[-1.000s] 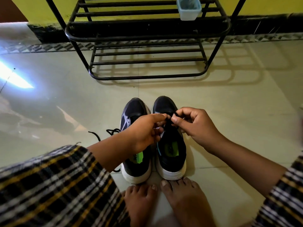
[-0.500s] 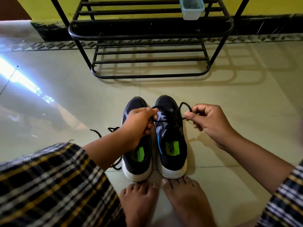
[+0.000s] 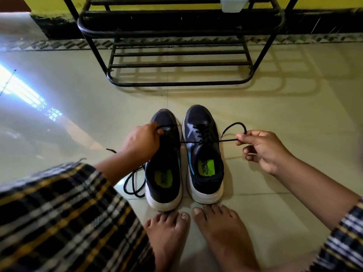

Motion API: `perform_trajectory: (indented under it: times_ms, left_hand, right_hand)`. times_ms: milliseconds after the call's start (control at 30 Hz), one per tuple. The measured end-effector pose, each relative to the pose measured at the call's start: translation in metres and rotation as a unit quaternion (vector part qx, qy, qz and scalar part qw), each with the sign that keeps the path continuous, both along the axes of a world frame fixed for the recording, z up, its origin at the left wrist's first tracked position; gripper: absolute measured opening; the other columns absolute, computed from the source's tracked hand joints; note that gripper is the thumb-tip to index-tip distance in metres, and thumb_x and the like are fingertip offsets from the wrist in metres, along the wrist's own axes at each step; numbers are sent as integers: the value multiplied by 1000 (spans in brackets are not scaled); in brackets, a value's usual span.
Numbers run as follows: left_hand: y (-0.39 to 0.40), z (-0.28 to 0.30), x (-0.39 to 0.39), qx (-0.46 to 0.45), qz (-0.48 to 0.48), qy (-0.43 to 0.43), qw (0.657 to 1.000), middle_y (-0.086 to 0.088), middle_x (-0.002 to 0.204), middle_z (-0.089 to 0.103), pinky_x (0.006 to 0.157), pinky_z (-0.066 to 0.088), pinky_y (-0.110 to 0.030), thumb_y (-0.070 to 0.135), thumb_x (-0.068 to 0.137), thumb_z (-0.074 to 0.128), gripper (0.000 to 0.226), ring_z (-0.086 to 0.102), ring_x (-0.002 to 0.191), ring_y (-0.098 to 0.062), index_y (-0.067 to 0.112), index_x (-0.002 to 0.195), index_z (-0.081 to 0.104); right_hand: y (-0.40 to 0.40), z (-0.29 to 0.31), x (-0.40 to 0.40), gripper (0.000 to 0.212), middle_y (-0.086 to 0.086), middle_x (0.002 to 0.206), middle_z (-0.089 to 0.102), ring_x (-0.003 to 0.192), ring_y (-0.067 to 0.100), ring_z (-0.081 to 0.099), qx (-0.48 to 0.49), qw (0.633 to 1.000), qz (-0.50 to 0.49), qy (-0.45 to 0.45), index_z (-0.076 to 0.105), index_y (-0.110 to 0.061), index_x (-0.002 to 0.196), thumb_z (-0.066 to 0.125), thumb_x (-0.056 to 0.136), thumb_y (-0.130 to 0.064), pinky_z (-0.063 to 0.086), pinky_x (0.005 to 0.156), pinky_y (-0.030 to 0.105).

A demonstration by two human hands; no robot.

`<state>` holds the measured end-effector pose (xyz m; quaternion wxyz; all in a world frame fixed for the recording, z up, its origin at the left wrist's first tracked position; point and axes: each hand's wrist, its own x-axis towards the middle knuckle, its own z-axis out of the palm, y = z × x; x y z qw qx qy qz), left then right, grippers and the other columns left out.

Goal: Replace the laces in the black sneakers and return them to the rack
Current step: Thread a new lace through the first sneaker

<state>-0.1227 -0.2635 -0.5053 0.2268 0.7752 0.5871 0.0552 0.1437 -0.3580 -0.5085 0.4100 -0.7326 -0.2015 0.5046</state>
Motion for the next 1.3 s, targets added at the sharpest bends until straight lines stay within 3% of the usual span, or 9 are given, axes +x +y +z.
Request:
perform_trajectory:
  times_ms: [100, 167, 233, 333, 433, 533, 700, 967, 1300]
  left_hand:
    - [-8, 5, 8, -2, -2, -46, 999, -11, 131, 48, 86, 42, -35, 36, 92, 56, 54, 50, 115, -29, 18, 139, 35]
    - [-12, 7, 10, 22, -22, -54, 998, -10, 146, 28, 104, 36, -40, 35, 88, 61, 71, 35, 130, -31, 19, 146, 23]
    - [-15, 7, 16, 46, -78, -37, 995, -8, 151, 25, 111, 29, -42, 34, 89, 58, 70, 27, 136, -29, 21, 147, 22]
    - [-24, 3, 27, 67, -190, -6, 979, -3, 147, 41, 114, 26, -38, 34, 94, 49, 54, 26, 140, -22, 23, 145, 34]
    - [-34, -3, 32, 69, -237, 15, 969, -2, 134, 56, 108, 30, -32, 29, 97, 44, 44, 35, 135, -18, 22, 140, 42]
    - [-36, -5, 31, 66, -227, 25, 971, 1, 123, 62, 105, 30, -33, 33, 97, 43, 38, 46, 125, -17, 24, 134, 48]
    - [-33, -6, 35, 61, -222, 68, 971, 0, 106, 66, 93, 33, -33, 29, 97, 41, 25, 52, 111, -21, 23, 113, 59]
    - [-32, 4, 45, -16, -185, 43, 982, -1, 101, 70, 97, 34, -31, 29, 97, 48, 26, 61, 100, -22, 21, 120, 58]
    - [-21, 16, 45, 61, -190, 71, 977, 1, 89, 66, 94, 32, -40, 24, 92, 44, 17, 59, 87, -23, 18, 94, 59]
  right_hand:
    - [2, -9, 5, 17, 4, 85, 58, 51, 12, 43, -25, 997, -64, -19, 53, -13, 97, 65, 86, -8, 34, 39, 18]
    - [3, -11, 8, 28, 4, 96, 56, 57, 12, 44, -10, 993, -81, -88, 47, -16, 105, 65, 85, -9, 36, 42, 21]
    - [3, -6, 4, 27, -2, 103, 57, 64, 11, 48, 40, 985, -28, -167, 50, -20, 106, 65, 86, -11, 37, 50, 21]
    - [3, 7, -18, 11, -6, 88, 64, 52, 8, 52, 77, 967, 151, -188, 63, -20, 92, 65, 86, -12, 38, 43, 14]
    - [0, 4, -39, 12, -13, 82, 63, 44, -8, 52, 56, 930, 261, -254, 63, -24, 89, 70, 83, -17, 37, 49, 11]
    - [-2, 2, -44, 12, -13, 76, 62, 50, -15, 50, 75, 912, 268, -300, 63, -24, 85, 72, 80, -18, 35, 48, 6]
    - [-1, 6, -43, 16, -9, 68, 63, 48, -12, 50, 75, 915, 257, -303, 63, -23, 69, 71, 81, -15, 35, 48, 4]
    - [1, 10, -38, 6, -11, 68, 64, 48, 0, 51, 74, 899, 281, -327, 71, -22, 81, 67, 84, -18, 38, 54, 17]
    - [3, 22, -32, 11, -6, 64, 65, 60, 15, 60, 98, 863, 289, -402, 70, -26, 77, 64, 86, -22, 50, 60, 29]
